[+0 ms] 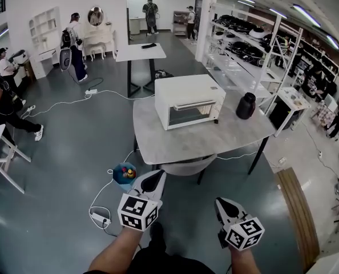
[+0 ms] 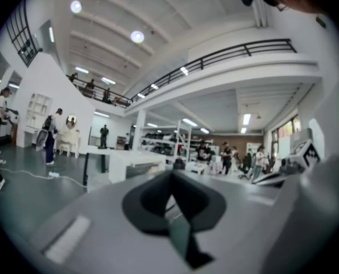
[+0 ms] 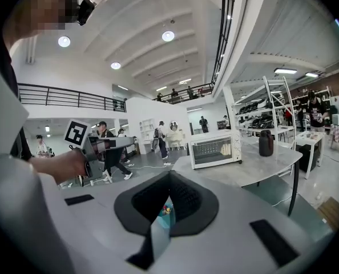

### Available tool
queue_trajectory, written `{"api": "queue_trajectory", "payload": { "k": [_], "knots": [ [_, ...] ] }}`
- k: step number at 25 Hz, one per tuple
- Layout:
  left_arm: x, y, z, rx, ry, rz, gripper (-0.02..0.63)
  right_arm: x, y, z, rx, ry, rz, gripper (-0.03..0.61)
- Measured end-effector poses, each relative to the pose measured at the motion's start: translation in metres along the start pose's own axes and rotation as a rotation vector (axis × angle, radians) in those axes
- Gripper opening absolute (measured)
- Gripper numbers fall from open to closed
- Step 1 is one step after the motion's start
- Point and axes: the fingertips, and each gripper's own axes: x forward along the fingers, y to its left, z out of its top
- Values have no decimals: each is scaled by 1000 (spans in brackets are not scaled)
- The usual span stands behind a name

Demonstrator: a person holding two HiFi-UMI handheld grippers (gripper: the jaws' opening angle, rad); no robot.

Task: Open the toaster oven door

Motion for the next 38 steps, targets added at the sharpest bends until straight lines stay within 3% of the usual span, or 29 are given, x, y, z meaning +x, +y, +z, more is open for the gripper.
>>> {"api": "queue_trajectory", "payload": {
  "k": [5,14,22,28,33,38],
  "knots": [
    [44,44,7,33,15,-11,8,66,-14,9,13,49,7,-6],
    [88,116,34,63,20,-49,8,171,-1,62,-3,0,60,-6],
    [110,133,36,74,55,-107,8,187,-16,71,46,-22,4,-6],
    [146,139,28,78,86,-137,8,205,-54,67,96,-22,-26,-6],
    [182,147,19,92,106,-125,8,238,-85,66,105,-13,11,-6],
    [241,151,27,91,122,-88,8,274,-131,89,93,-4,71,-6]
  ]
}}
